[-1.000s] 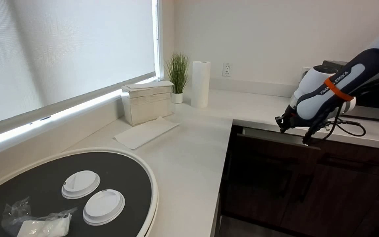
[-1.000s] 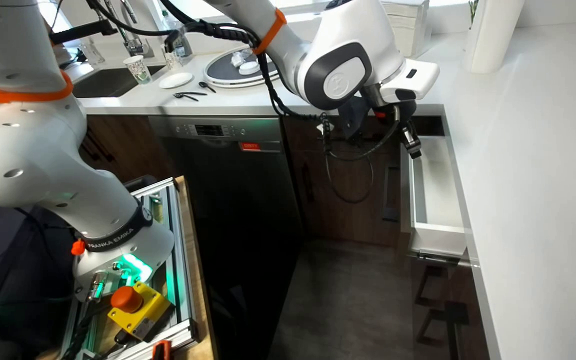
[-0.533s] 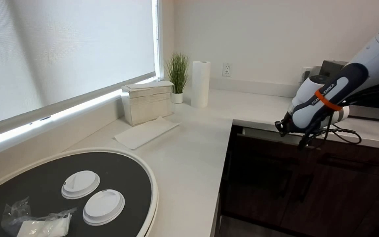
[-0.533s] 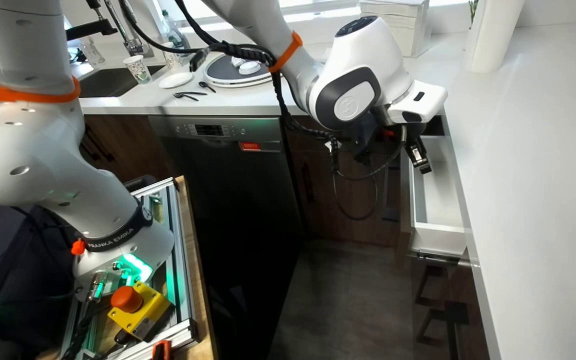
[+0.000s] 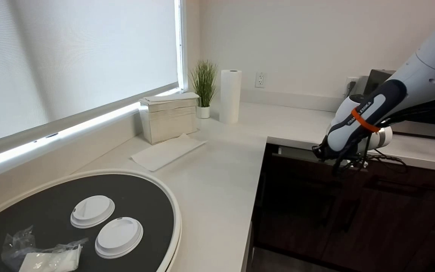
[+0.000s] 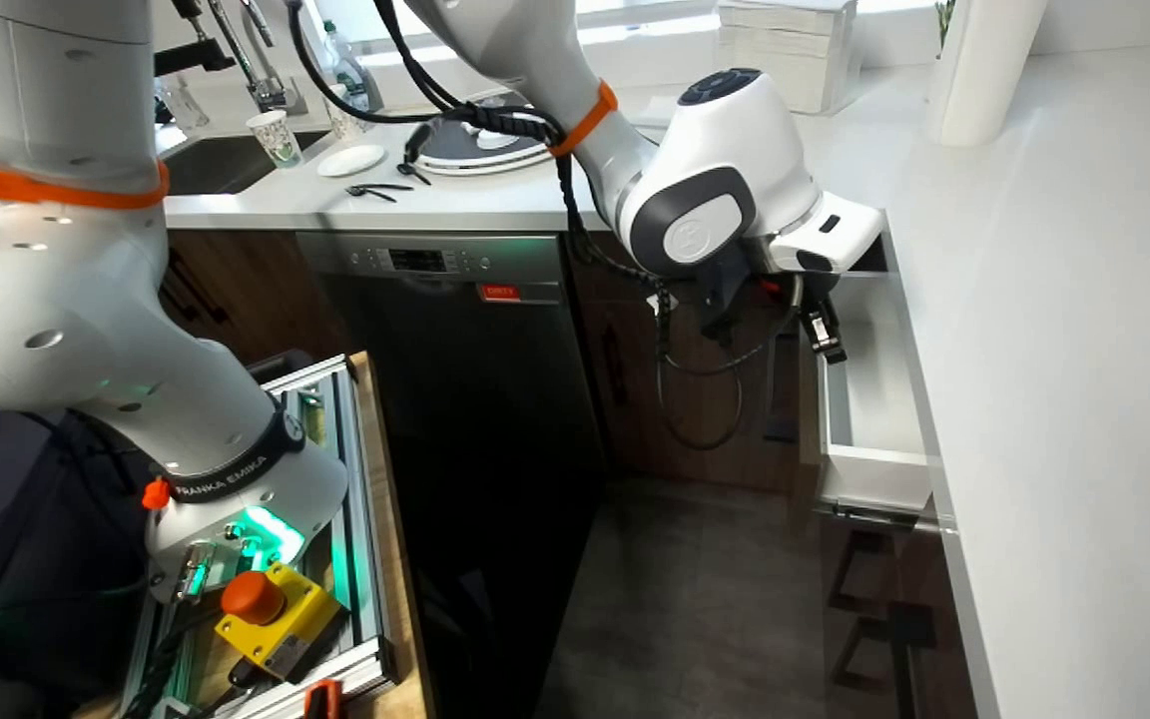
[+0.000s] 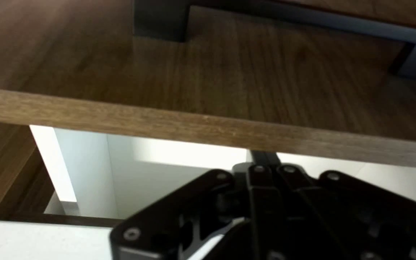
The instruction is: Pull open the drawer
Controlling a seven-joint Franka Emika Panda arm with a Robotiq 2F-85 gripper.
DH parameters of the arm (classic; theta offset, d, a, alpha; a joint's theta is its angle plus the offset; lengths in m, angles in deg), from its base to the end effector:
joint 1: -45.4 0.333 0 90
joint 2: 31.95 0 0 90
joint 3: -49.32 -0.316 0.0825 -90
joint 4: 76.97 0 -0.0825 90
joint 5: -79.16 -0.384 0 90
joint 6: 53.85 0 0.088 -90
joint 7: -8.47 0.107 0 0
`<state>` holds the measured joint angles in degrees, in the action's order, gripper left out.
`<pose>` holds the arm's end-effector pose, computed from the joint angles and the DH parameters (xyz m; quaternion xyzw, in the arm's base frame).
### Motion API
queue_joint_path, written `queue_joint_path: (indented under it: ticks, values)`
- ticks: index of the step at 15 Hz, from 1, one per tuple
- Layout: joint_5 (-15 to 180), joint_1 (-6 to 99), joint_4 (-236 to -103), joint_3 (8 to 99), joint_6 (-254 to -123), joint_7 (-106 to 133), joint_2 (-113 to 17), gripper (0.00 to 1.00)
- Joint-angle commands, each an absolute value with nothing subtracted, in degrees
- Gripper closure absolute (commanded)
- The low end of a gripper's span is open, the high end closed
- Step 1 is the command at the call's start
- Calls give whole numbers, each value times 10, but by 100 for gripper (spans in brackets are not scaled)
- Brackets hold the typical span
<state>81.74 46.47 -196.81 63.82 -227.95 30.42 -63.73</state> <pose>0.6011 -0.1344 0.2038 0.9456 -0.2463 0.2058 0.0527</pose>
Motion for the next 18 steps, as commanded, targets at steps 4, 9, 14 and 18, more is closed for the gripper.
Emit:
queue_joint_path:
  ticks: [4, 9, 14, 18]
  values:
    - [786, 465, -1966, 624, -2191, 266, -613, 100]
    - [779, 444, -1980, 574, -2080, 227, -570, 100]
    - [750, 426, -1998, 530, -1997, 185, -536, 100]
    - [694, 407, -2010, 502, -1942, 149, -526, 100]
